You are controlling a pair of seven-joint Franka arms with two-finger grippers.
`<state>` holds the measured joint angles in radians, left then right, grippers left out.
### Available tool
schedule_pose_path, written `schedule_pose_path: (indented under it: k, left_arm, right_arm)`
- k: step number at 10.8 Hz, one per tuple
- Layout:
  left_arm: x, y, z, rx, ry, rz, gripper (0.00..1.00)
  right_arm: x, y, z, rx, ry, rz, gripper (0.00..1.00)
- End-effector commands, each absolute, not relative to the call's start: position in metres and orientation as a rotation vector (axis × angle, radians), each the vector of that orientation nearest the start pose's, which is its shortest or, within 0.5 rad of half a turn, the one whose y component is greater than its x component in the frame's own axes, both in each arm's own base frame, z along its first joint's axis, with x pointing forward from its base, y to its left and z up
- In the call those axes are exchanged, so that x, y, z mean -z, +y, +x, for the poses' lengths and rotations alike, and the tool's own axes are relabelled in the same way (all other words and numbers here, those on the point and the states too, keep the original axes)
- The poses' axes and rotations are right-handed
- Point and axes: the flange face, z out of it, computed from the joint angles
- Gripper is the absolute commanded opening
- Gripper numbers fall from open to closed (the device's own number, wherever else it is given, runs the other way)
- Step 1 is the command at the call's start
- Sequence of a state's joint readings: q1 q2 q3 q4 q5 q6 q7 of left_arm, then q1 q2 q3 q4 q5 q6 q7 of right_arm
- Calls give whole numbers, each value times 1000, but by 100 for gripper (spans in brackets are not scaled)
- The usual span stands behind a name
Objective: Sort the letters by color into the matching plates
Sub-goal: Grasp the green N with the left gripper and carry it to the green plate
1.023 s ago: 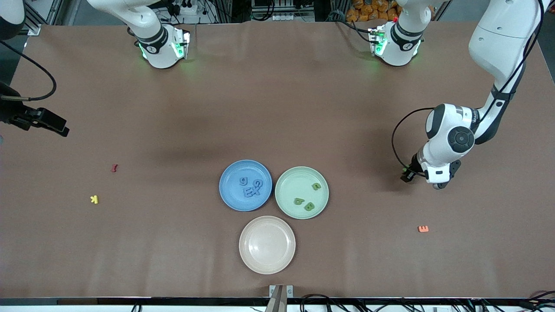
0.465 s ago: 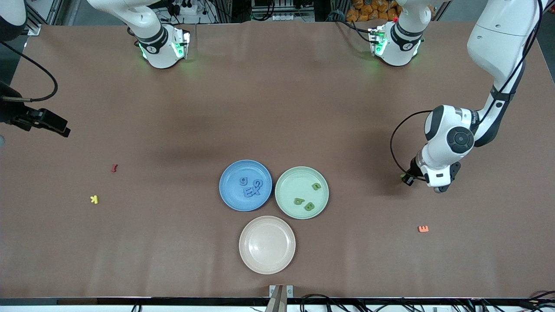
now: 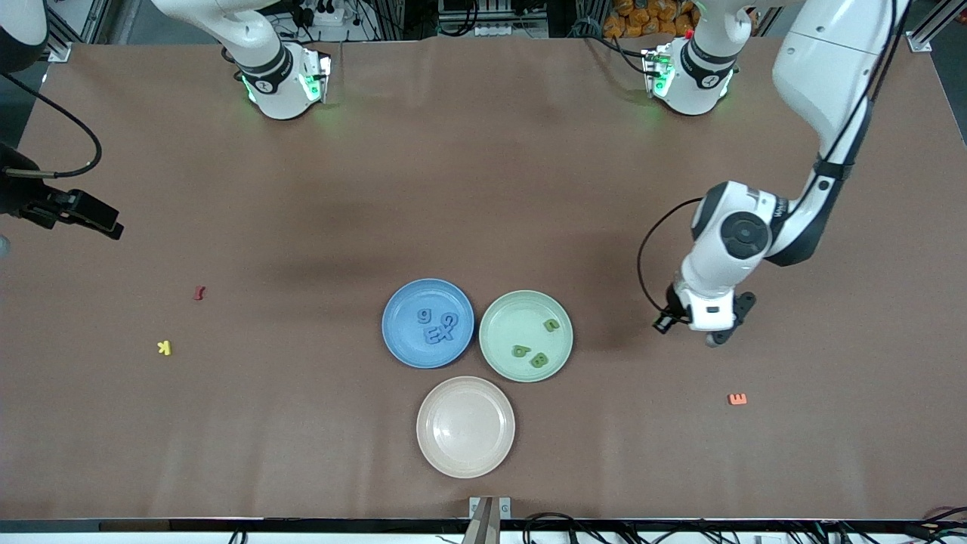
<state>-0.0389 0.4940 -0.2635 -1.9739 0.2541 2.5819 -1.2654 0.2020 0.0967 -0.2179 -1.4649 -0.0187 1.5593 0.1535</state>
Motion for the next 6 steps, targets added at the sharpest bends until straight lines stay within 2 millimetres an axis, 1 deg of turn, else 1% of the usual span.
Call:
schedule_pose_path:
  k: [1,2,3,6]
  left_arm:
    - [-253,-274,583,206,-1206,-3029,0]
    - [-258,-293,579,216,-1224,-3034,0]
    - [-264,-308,580,230,-1235,-3050,0]
    - [-285,-348,585,268,-1321,-3076,0]
  right_arm:
    - [-620,-3,583,15,271,-3186,100]
    - [-620,-2,583,15,271,-3188,100]
    - [-619,-1,583,10,266,-3187,100]
    - [-619,-1,583,11,266,-3189,100]
